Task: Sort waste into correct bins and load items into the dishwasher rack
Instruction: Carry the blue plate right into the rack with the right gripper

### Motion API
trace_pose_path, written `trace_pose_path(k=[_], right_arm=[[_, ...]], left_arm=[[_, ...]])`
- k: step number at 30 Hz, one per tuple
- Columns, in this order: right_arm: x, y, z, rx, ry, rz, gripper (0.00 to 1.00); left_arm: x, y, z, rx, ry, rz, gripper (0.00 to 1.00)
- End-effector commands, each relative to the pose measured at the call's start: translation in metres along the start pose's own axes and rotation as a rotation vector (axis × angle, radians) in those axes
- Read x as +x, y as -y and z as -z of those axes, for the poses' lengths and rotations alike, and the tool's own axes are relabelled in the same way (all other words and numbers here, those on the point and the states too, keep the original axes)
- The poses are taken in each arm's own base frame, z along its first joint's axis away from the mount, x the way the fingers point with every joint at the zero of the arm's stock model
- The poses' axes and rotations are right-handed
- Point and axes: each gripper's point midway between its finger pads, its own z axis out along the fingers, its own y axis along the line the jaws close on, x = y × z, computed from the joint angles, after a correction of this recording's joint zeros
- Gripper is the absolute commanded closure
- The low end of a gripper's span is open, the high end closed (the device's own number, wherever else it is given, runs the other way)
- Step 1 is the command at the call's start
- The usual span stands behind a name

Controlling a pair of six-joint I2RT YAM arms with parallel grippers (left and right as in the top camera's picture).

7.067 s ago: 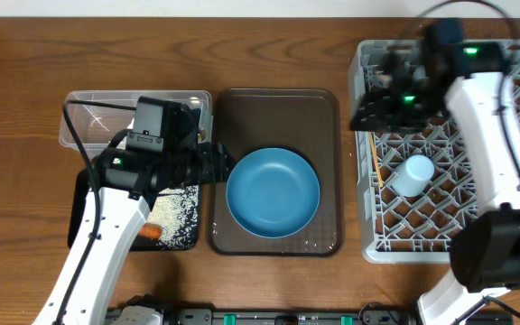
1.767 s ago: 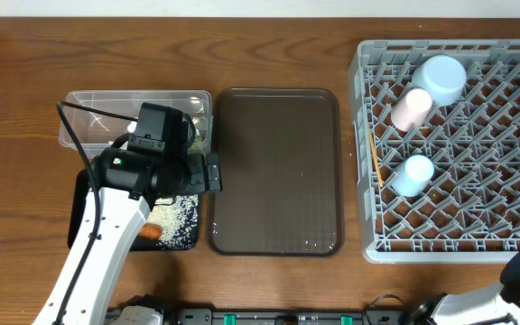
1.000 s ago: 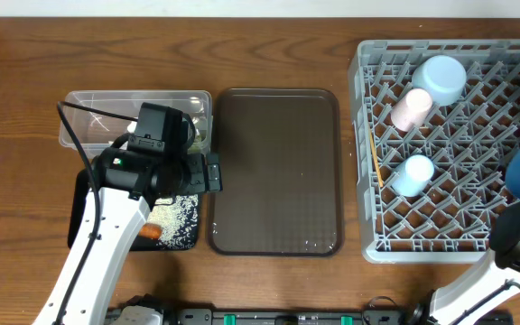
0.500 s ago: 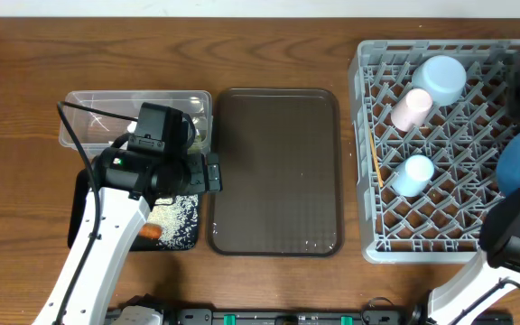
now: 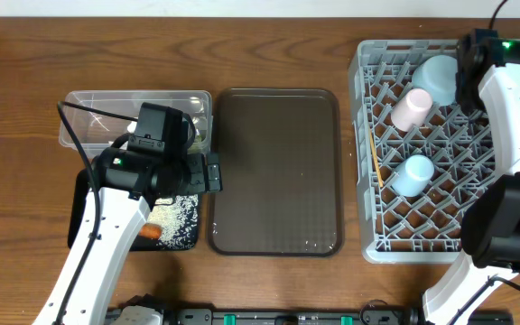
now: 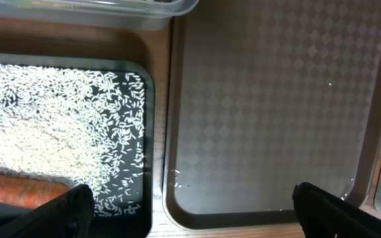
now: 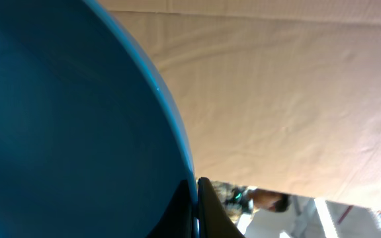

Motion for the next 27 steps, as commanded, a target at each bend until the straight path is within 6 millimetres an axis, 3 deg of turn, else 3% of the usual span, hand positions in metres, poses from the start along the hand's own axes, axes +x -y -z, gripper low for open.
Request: trace_pose_path(k=[1,6,17,27], right_arm=[[-0.007,0.01,0.003,0.127,0.006,0.169,0.99],[-0.009,0.024,0.005,0.205,-0.003,0.219,0.99],[-0.003,0.026,-0.014,0.194,-0.052,0.199,0.99],[0.004,0.0,-0.022,0.151,-0.063,0.27,0.99]], left_arm=[[-0.003,-0.002,0.002,-0.011,0.011,0.001,0.02],[-0.003,-0.002,0.002,-0.011,0.011,0.001,0.02],[-0.003,-0.002,0.002,-0.011,0.011,0.001,0.02],[-0.003,-0.002,0.002,-0.011,0.011,0.001,0.02]])
